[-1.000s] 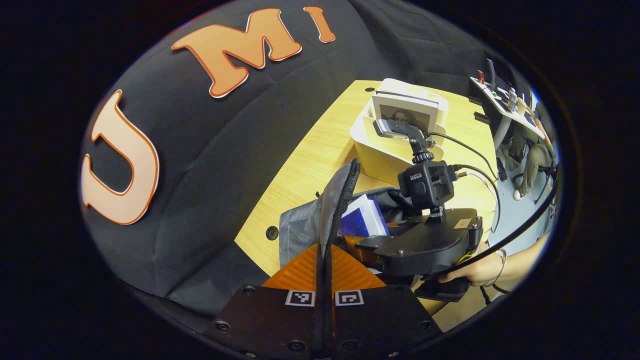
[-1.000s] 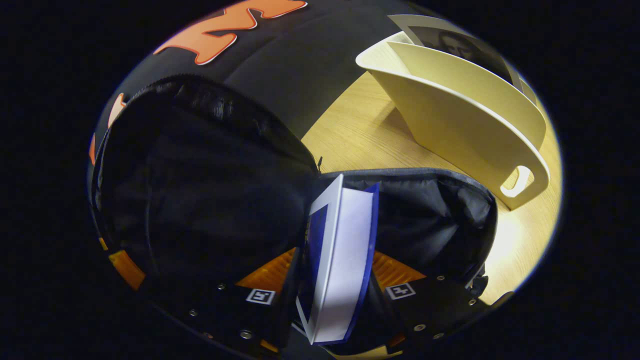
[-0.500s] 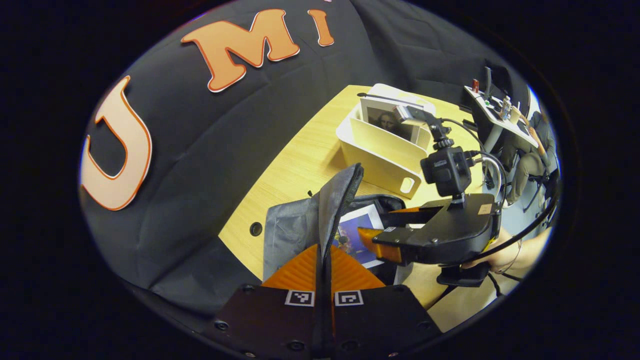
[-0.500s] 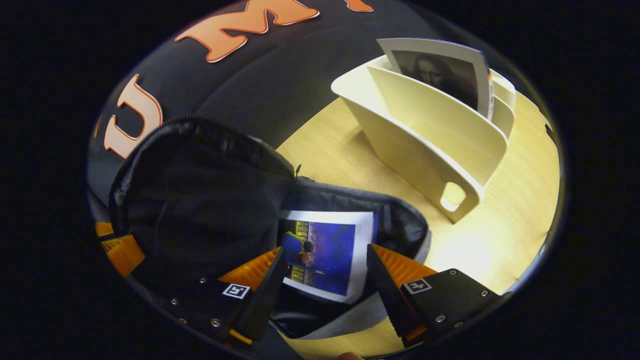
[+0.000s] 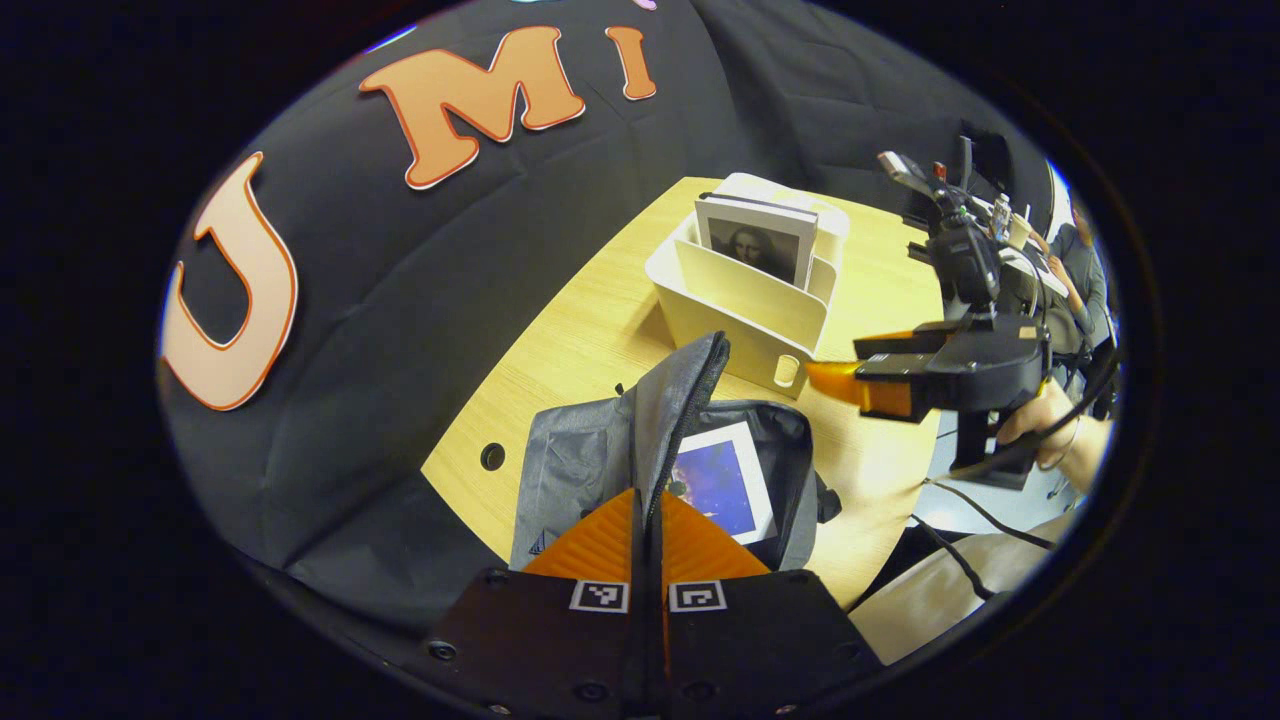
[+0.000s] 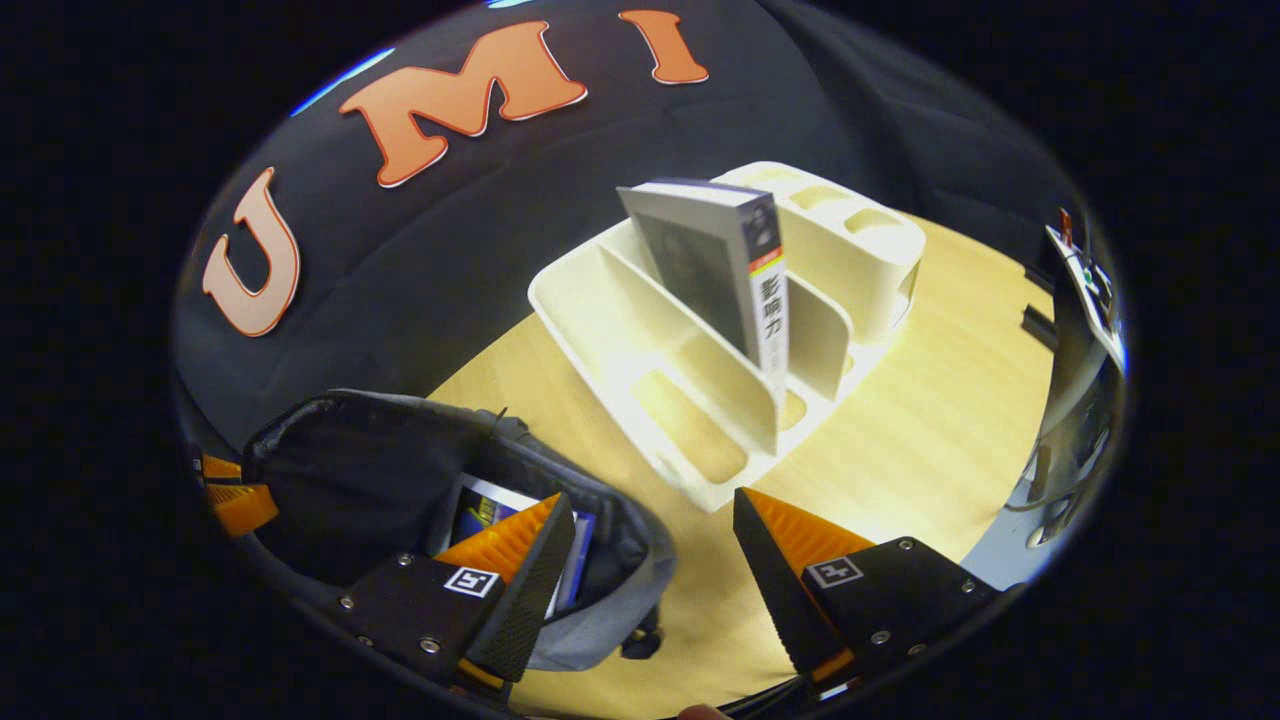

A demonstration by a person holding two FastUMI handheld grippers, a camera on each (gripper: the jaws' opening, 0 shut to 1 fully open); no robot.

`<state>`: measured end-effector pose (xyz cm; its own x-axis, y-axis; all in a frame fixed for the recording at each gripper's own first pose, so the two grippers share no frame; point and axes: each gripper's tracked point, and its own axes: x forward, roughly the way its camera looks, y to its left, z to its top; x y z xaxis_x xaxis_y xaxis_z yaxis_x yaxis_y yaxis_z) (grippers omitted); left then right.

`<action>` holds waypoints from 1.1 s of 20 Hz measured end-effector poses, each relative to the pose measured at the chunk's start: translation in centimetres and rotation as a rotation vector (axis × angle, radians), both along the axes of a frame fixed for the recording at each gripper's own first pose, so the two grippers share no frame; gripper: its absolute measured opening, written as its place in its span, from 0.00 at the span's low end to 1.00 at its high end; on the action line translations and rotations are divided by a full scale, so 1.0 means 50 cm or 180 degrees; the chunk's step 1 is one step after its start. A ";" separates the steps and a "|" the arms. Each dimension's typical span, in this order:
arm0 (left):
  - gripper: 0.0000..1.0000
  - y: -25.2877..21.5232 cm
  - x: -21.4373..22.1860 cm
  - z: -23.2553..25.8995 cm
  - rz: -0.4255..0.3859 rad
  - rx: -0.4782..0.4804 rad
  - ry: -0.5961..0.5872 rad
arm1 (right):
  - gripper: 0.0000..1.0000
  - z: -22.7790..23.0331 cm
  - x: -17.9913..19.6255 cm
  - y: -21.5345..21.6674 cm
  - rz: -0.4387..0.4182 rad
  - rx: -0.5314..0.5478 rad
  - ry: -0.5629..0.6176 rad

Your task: Open the schoolbag, grab two books from the bookshelf and put them into the schoolbag.

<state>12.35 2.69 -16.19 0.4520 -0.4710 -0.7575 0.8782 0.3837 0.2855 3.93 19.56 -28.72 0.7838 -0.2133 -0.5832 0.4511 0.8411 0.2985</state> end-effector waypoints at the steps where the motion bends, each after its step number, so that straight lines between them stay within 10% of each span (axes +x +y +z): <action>1: 0.01 -0.002 -0.005 0.001 0.0001 -0.0006 0.0002 | 0.95 0.009 -0.013 -0.028 -0.0019 -0.0105 0.0016; 11: 0.01 0.000 -0.040 -0.001 0.0090 -0.0031 -0.0004 | 0.95 0.191 -0.013 -0.181 0.0354 -0.1028 0.0170; 22: 0.01 0.012 -0.051 -0.003 0.0481 -0.0140 0.0110 | 0.96 0.256 0.189 -0.209 0.1127 -0.1384 0.0713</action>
